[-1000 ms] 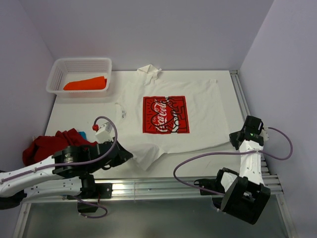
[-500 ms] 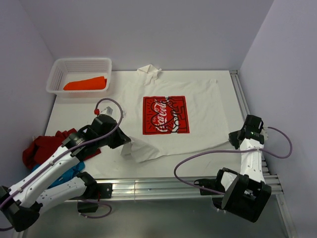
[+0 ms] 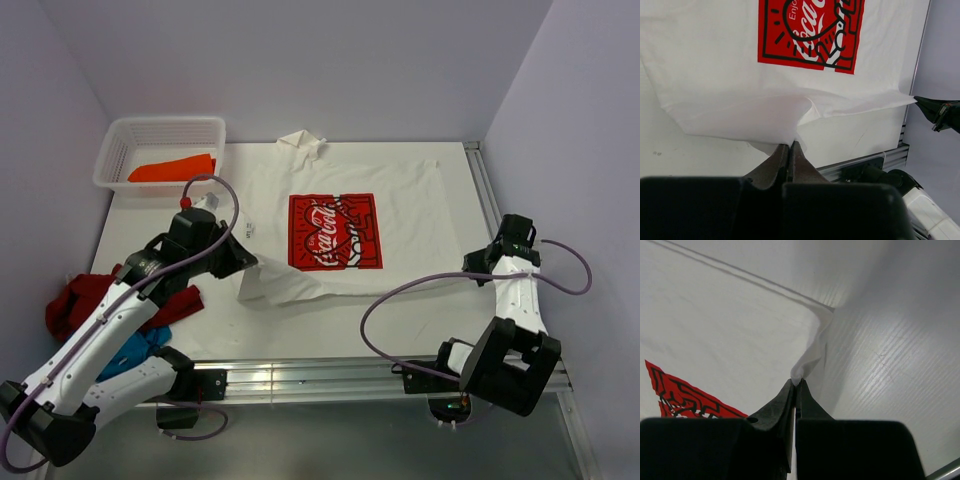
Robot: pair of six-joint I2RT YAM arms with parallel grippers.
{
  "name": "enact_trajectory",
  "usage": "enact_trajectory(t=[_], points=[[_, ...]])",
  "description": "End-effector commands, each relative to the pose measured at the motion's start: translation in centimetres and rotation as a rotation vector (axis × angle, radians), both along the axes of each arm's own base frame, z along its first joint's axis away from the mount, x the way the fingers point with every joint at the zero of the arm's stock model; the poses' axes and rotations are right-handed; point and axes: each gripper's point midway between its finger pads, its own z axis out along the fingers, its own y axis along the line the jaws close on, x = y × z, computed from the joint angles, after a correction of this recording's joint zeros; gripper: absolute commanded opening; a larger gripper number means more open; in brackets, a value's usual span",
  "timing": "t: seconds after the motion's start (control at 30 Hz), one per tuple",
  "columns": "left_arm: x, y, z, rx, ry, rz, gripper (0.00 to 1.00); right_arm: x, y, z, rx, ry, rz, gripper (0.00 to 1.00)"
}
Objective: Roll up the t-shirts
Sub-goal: Fold the tshirt
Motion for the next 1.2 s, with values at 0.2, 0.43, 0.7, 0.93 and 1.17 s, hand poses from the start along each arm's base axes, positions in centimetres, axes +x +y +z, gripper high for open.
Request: enact_trajectory(t=[0.2,0.43,0.7,0.93,1.17], points=[[2.4,0.2,2.5,0.038,-0.069,-0.024,0.00,2.5,-1.2,2.4,-0.017,-0.058,-0.027,0.00],[4.5,0.4,2.1,0.067,-0.065,-0.033,0.00,4.0,-1.5,2.0,-0.008,-0.039,-0.030,0.00],[7.1,1.1,2.6,0.091,-0.082,-0.030,0.00,5.7,-1.4,1.6,-0.005,-0.028,-0.009,0.00],[8.7,1.4,3.4,0.101,-0.098,-0.039,0.00,6.9,-1.4,2.3,-0.009,-0.055,-0.017,0.00],[10.4,1.2,3.0,0.128,-0.095,-0.064,0.00,8.0,-1.3,1.8,0.007,-0.044,-0.013,0.00]])
